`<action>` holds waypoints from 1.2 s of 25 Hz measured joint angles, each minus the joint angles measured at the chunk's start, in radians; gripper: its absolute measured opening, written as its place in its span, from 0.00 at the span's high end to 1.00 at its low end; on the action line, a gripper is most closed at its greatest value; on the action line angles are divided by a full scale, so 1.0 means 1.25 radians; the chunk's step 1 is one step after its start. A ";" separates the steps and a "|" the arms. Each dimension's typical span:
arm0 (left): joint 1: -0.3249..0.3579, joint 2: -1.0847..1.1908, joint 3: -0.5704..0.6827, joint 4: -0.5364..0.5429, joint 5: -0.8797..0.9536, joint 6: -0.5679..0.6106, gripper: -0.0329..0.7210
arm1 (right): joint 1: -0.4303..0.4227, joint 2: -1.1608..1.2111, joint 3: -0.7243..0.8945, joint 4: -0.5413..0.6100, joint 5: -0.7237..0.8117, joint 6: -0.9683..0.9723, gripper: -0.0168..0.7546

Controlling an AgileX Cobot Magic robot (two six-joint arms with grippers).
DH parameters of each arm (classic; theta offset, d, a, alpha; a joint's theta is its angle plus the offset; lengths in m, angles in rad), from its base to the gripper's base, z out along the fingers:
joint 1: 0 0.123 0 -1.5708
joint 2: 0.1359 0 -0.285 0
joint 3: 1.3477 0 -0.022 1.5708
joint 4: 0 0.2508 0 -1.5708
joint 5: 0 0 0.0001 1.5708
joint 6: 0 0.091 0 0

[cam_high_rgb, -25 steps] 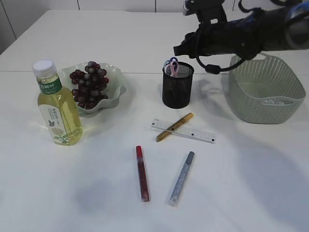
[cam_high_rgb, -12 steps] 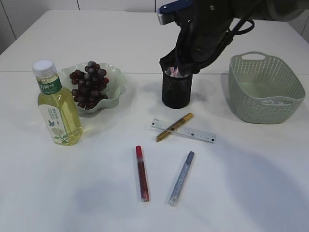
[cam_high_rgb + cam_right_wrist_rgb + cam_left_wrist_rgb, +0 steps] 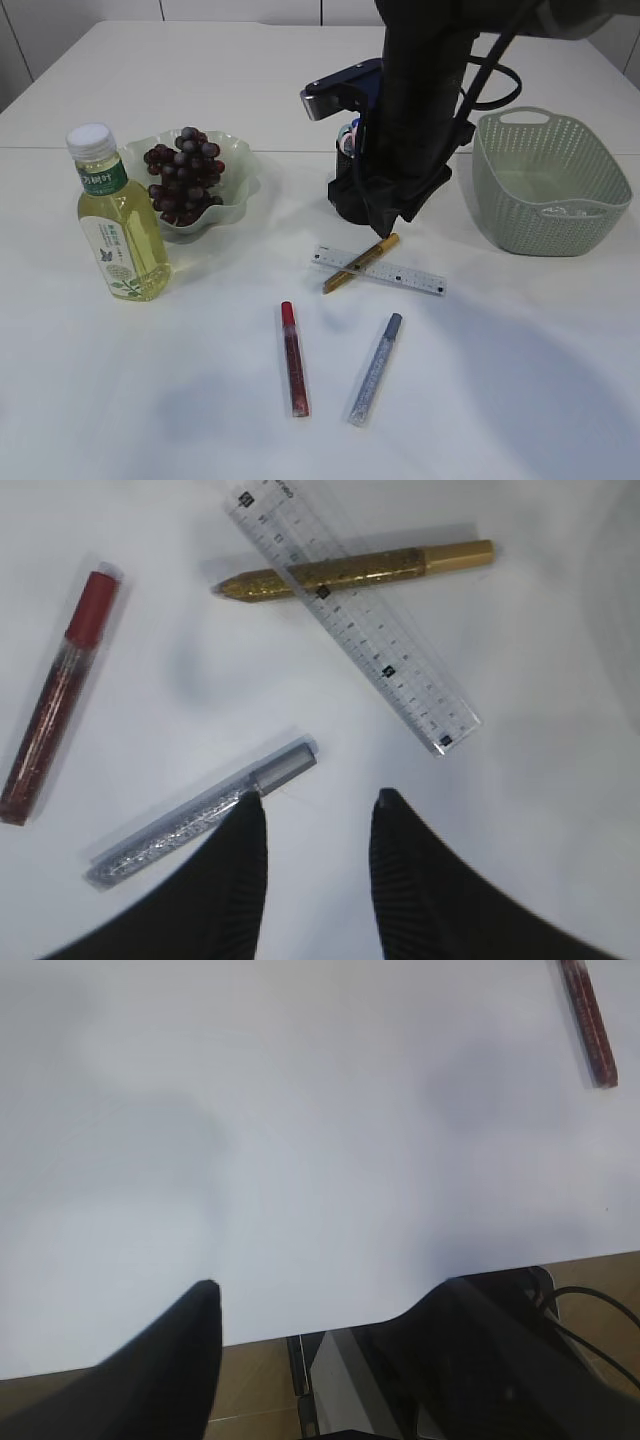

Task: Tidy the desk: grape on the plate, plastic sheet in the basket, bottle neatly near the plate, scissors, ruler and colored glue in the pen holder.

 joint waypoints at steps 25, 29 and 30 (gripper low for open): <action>0.000 0.000 0.000 0.000 0.000 0.000 0.31 | -0.155 -0.145 0.158 0.332 0.003 -0.467 0.43; 0.000 0.000 0.000 0.000 0.000 0.000 0.31 | -0.155 -0.145 0.158 0.332 -0.011 -0.488 0.42; 0.000 0.000 0.000 0.000 0.000 0.000 0.31 | -0.155 -0.145 0.158 0.325 -0.013 -0.489 0.42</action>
